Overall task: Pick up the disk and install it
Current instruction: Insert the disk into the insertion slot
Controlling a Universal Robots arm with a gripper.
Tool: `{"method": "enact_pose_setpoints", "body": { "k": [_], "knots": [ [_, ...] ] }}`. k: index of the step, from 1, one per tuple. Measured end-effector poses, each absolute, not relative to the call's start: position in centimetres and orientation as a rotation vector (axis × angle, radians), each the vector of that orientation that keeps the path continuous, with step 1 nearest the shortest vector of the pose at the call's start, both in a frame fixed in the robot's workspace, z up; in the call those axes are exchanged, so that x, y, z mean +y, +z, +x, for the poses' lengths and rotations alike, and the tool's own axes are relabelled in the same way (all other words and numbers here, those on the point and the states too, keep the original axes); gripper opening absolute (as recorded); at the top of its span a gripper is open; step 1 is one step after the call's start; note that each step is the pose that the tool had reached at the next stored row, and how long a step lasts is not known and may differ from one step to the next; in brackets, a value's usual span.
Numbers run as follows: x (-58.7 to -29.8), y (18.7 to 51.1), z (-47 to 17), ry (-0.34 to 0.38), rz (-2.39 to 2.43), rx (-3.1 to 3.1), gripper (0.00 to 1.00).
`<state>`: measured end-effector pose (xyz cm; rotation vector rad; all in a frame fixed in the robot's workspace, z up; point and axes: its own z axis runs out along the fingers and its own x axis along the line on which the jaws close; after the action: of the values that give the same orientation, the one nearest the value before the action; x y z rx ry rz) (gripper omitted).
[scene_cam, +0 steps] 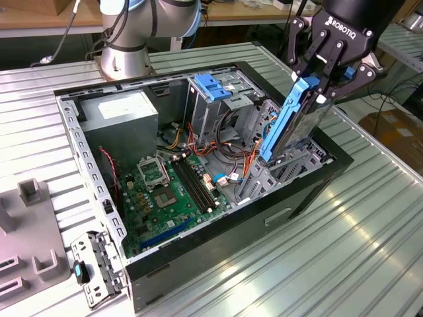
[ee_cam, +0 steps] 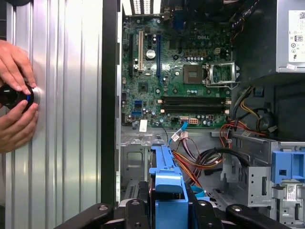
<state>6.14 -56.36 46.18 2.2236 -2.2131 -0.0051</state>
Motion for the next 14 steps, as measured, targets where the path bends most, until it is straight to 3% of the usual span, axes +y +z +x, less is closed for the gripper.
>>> {"method": "enact_pose_setpoints", "body": {
  "k": [14],
  "knots": [
    [-56.5,44.9,6.5,-0.005,2.222,-2.214,0.37]
  ]
}}
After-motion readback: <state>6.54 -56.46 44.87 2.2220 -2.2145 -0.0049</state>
